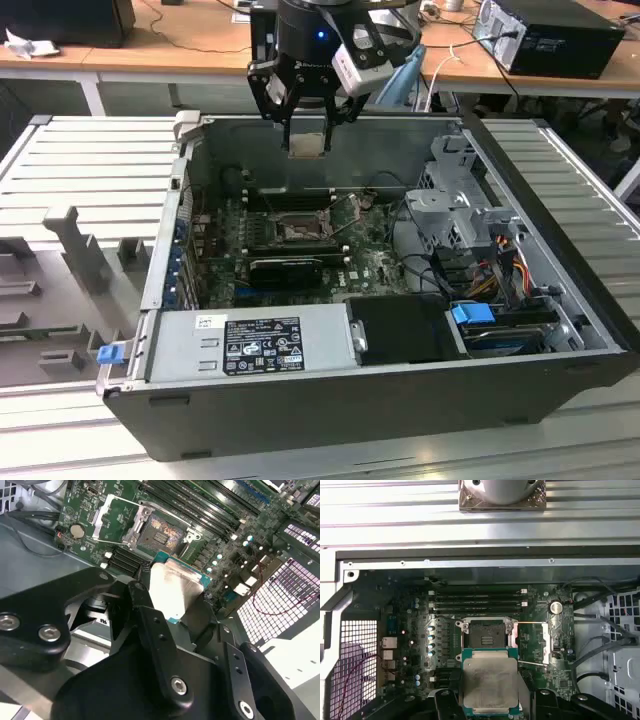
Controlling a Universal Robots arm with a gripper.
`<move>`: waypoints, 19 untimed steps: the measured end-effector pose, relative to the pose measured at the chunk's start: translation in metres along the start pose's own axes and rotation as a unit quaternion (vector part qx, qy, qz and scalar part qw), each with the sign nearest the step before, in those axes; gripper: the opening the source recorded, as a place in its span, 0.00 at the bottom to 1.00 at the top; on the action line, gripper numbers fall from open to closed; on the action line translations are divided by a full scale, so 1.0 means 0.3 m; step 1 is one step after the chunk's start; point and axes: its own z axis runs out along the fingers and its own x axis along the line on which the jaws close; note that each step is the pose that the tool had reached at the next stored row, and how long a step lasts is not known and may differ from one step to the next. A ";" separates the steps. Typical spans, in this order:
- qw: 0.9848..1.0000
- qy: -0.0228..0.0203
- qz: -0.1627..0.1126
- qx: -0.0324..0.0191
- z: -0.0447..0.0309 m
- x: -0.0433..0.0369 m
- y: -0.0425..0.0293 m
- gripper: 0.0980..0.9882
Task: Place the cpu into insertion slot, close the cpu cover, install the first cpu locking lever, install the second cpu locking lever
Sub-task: 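Place the cpu into insertion slot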
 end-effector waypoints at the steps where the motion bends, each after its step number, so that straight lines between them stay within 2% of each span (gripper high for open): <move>1: 1.000 0.000 0.001 0.000 0.000 0.000 0.000 0.48; 7: 1.000 -0.001 0.016 0.000 0.000 0.000 0.000 0.48; 19: 1.000 -0.002 0.019 0.000 0.006 0.000 -0.001 0.48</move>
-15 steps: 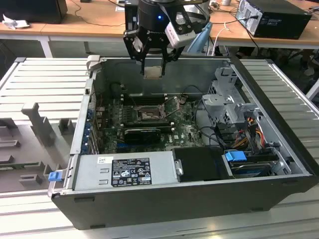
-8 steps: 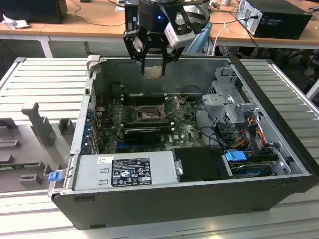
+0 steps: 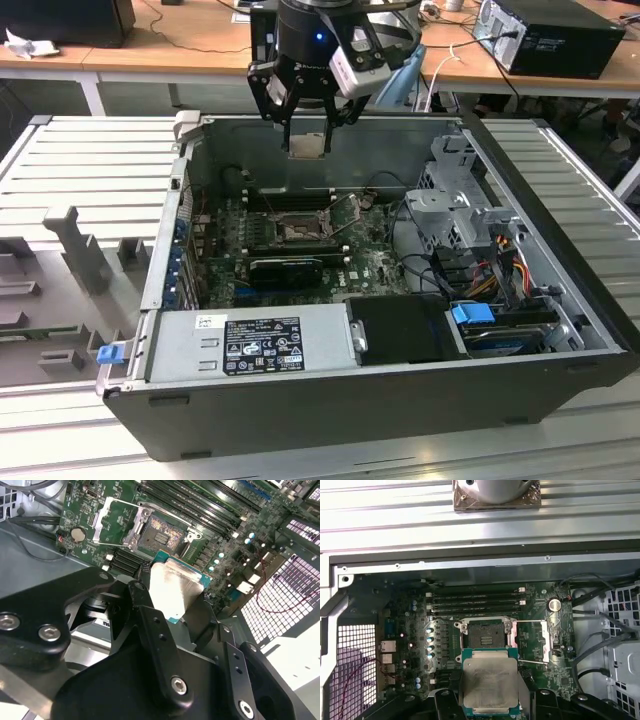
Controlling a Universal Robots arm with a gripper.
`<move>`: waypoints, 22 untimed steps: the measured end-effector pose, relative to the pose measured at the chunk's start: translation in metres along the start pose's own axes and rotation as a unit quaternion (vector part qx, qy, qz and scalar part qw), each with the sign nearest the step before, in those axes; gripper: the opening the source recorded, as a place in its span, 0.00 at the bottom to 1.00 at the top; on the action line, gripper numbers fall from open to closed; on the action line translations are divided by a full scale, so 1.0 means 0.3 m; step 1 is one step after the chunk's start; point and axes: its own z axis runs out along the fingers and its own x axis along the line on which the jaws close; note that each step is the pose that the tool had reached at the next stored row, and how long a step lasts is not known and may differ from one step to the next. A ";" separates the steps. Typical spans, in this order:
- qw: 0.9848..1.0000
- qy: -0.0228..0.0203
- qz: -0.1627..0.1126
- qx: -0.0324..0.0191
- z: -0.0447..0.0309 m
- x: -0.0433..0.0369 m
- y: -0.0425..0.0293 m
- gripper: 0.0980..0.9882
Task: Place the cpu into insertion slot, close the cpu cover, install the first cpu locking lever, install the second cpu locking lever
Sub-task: 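Place the cpu into insertion slot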
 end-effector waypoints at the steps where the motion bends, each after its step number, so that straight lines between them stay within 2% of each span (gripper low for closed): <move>1: 1.000 0.000 0.002 0.000 0.000 0.000 0.000 0.48; 13: 1.000 -0.002 0.021 0.000 0.001 0.000 0.000 0.48; 22: 0.999 -0.004 0.043 0.000 0.002 0.000 0.000 0.48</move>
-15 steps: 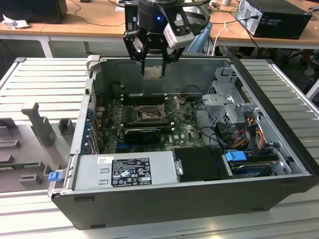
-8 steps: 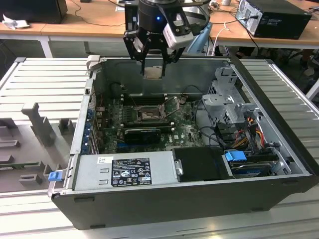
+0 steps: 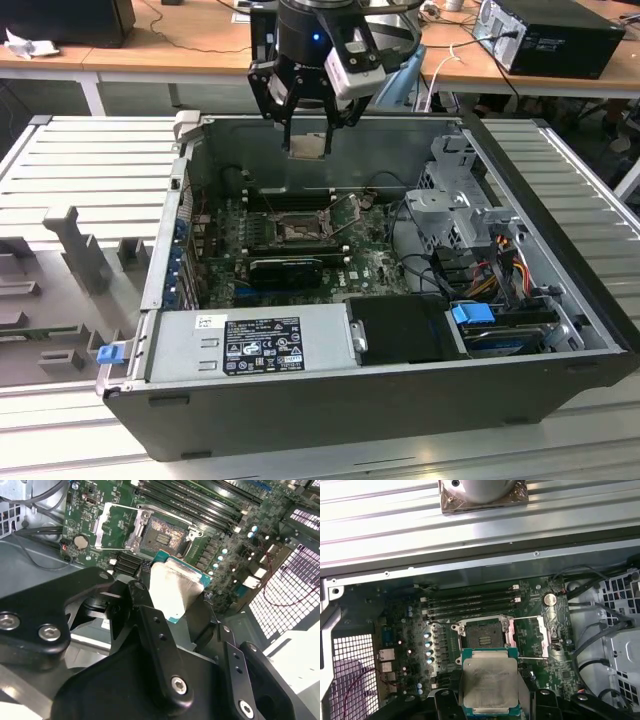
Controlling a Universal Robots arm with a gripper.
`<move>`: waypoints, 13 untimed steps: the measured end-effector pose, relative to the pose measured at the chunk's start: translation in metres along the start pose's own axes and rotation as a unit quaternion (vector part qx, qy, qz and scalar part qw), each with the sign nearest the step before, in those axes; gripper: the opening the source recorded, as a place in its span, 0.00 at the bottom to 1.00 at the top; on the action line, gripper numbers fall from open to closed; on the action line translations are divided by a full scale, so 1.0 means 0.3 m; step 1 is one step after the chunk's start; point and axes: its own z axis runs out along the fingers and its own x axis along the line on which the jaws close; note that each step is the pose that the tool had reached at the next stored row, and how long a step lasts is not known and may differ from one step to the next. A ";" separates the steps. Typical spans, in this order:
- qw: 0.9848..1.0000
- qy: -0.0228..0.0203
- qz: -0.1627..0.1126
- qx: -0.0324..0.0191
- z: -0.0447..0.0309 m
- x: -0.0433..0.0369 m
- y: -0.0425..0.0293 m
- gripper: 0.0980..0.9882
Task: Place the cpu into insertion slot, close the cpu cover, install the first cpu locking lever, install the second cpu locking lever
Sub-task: 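Place the cpu into insertion slot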
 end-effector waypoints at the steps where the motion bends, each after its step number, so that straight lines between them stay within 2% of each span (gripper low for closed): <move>1: 1.000 0.000 0.001 0.000 0.000 0.000 0.000 0.48; 11: 1.000 -0.002 0.027 -0.001 0.002 0.000 0.000 0.48; 13: 0.999 -0.004 0.040 -0.001 0.003 0.000 0.000 0.48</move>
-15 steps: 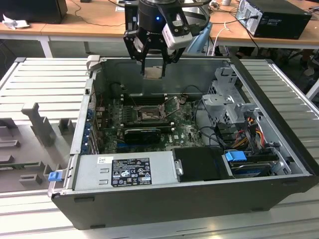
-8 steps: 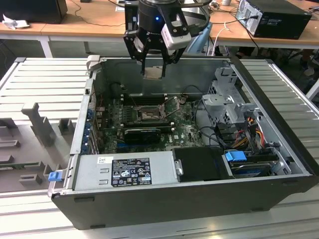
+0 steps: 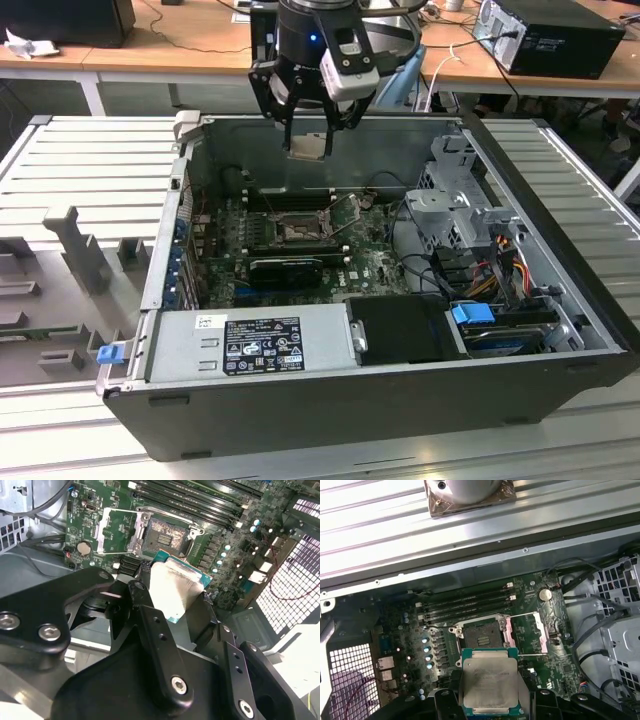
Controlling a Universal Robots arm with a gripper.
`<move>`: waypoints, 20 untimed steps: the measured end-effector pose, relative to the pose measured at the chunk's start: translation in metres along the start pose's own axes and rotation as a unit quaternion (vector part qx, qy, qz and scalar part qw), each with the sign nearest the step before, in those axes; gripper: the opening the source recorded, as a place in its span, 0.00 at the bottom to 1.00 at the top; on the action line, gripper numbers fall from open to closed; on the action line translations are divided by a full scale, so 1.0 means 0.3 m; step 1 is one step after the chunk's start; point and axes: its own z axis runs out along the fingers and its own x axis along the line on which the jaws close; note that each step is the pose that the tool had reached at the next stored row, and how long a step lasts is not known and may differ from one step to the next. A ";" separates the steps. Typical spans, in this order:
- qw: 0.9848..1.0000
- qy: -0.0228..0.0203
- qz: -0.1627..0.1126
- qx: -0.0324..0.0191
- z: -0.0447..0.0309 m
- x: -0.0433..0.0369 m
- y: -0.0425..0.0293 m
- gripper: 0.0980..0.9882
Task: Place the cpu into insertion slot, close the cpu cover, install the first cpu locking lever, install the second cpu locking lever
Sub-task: 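Place the cpu into insertion slot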
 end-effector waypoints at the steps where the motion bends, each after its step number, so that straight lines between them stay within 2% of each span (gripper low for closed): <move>1: 1.000 0.000 0.006 0.000 0.001 0.000 0.000 0.48; 10: 0.999 -0.003 0.034 0.000 0.003 0.000 0.000 0.48; 20: 0.998 -0.006 0.061 -0.001 0.006 0.000 -0.001 0.48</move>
